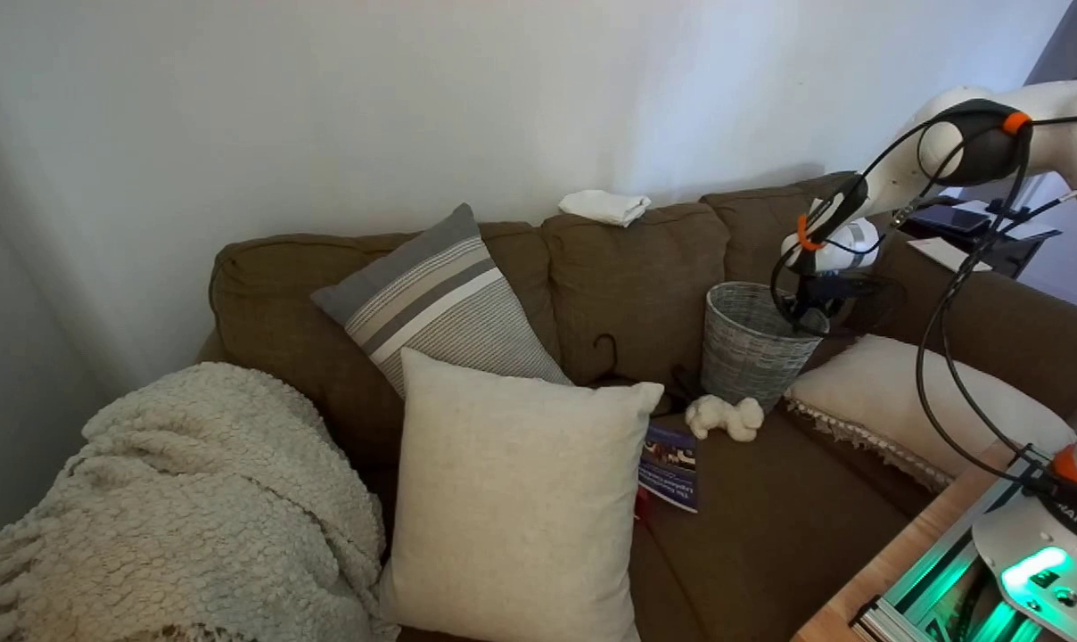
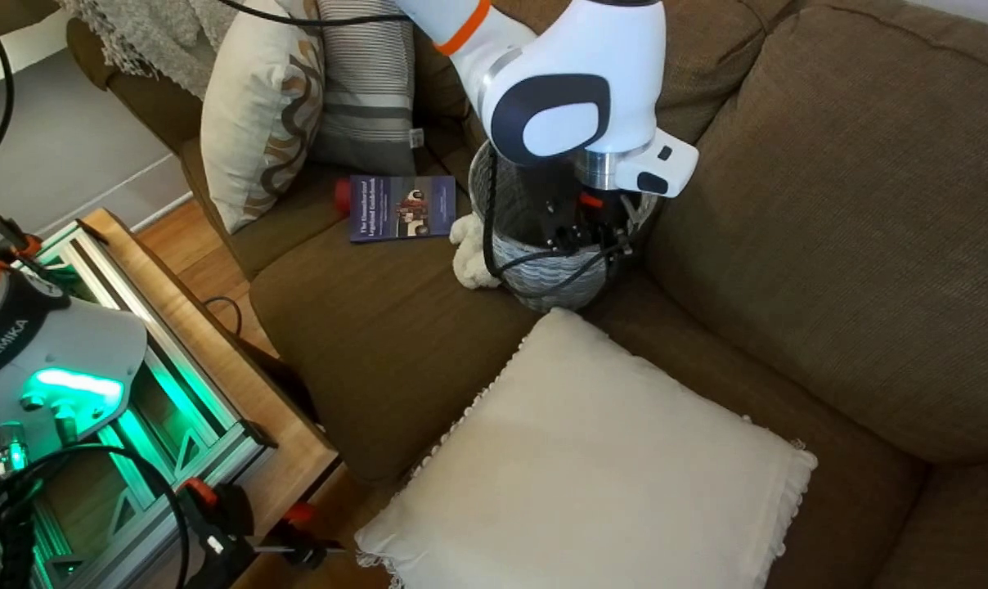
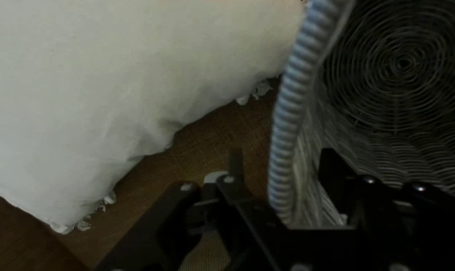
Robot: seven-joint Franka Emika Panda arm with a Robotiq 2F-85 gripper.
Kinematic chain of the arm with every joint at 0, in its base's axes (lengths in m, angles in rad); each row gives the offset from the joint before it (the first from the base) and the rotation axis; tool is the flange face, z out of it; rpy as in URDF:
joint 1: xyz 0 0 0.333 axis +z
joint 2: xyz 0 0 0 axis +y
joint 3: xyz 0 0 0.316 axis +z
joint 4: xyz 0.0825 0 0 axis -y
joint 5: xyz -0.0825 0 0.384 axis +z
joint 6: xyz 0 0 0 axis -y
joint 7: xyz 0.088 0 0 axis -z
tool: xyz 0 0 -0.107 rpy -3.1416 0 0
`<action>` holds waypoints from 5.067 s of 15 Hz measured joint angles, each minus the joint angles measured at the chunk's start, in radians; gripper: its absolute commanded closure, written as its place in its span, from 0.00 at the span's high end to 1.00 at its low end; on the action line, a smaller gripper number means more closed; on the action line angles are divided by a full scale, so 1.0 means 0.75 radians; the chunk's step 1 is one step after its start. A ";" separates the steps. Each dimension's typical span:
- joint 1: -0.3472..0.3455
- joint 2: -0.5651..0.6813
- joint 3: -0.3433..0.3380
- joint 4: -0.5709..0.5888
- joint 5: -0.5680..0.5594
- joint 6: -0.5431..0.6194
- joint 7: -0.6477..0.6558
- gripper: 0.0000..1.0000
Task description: Move the basket forward
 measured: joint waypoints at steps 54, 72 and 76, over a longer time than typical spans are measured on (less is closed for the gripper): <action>-0.619 -1.114 1.029 -1.369 0.974 0.292 -1.751 0.02; -0.128 -0.794 0.778 -1.330 0.735 0.304 -1.725 0.34; -0.013 -0.722 0.678 -1.290 0.629 0.431 -1.660 0.53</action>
